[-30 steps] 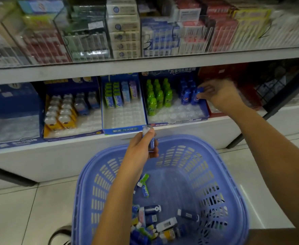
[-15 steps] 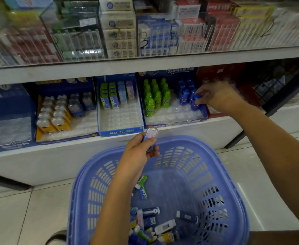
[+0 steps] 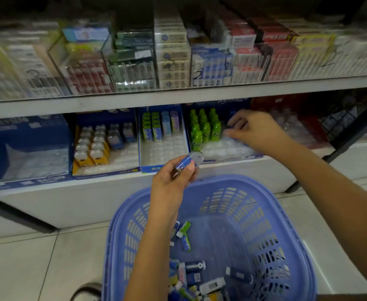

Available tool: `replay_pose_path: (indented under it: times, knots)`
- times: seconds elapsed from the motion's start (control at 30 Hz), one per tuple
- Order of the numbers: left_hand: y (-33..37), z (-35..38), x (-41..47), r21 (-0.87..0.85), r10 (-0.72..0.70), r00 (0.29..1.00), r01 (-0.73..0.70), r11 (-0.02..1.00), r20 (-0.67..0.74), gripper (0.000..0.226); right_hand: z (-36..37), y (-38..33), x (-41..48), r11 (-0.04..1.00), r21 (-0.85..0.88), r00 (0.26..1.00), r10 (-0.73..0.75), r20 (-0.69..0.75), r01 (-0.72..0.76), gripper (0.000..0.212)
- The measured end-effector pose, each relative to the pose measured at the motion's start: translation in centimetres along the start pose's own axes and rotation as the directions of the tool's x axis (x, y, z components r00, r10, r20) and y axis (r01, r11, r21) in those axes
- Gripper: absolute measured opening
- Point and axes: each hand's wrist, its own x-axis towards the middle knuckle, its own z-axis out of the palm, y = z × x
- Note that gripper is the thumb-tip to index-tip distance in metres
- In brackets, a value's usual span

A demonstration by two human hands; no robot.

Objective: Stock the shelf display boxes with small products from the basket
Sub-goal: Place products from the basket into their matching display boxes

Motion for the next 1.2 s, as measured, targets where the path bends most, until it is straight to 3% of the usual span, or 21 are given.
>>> replay_pose_path:
  times: [0.07,0.13,0.3,0.37,0.4,0.47,0.53,0.6,0.7,0.83,1.07,1.2]
  knots:
    - [0.4,-0.4,-0.1,-0.032,0.037,0.999,-0.037,0.999,-0.015,0.015,2.0,-3.2,-2.3,0.926,0.378,0.987,-0.065,0.148,0.005,0.011]
    - [0.8,-0.9,-0.2,-0.002,0.091,0.995,-0.091,0.996,-0.044,0.015,4.1,-5.4,-3.6,0.830,0.558,0.963,-0.148,0.226,-0.003,0.014]
    - [1.6,-3.1,0.1,0.051,0.171,0.980,-0.167,0.985,-0.104,0.021,7.1,-7.8,-3.4,0.795,0.606,0.977,-0.148,0.152,0.026,0.021]
    - [1.8,-4.9,0.7,0.281,0.266,0.950,-0.214,0.936,-0.162,0.021,8.0,-8.6,-2.6,0.834,0.546,0.986,-0.148,0.074,0.084,0.019]
    - [1.9,-6.0,1.1,0.468,0.330,0.927,-0.216,0.857,-0.176,0.025,8.5,-9.1,-2.1,0.861,0.490,0.986,-0.164,0.014,0.136,0.018]
    - [1.9,-8.4,2.0,0.780,0.386,0.915,-0.156,0.606,-0.117,0.035,9.6,-10.6,-0.8,0.883,0.405,0.971,-0.224,-0.079,0.236,0.017]
    - [1.5,-10.2,2.8,0.912,0.324,0.945,-0.096,0.398,-0.042,0.041,10.9,-12.2,1.1,0.889,0.334,0.950,-0.287,-0.126,0.313,0.019]
    - [1.0,-11.1,3.0,0.953,0.252,0.967,-0.058,0.297,-0.020,0.048,12.4,-13.7,3.1,0.911,0.190,0.930,-0.348,-0.119,0.365,0.022]
    - [0.3,-11.6,3.0,0.954,0.258,0.966,-0.074,0.290,-0.004,0.054,14.5,-15.1,5.6,0.932,-0.059,0.933,-0.359,-0.003,0.358,0.026]
    - [0.2,-11.9,3.2,0.940,0.274,0.962,-0.086,0.330,-0.009,0.055,16.0,-15.5,7.2,0.899,-0.230,0.925,-0.340,0.171,0.372,0.027]
    - [0.2,-12.0,3.4,0.917,0.292,0.956,-0.114,0.383,-0.003,0.053,16.8,-15.6,7.6,0.879,-0.302,0.928,-0.335,0.162,0.370,0.030]
    - [0.6,-12.0,3.3,0.922,0.282,0.959,-0.124,0.366,0.018,0.053,16.1,-16.7,8.2,0.859,-0.376,0.930,-0.264,0.256,0.347,0.033]
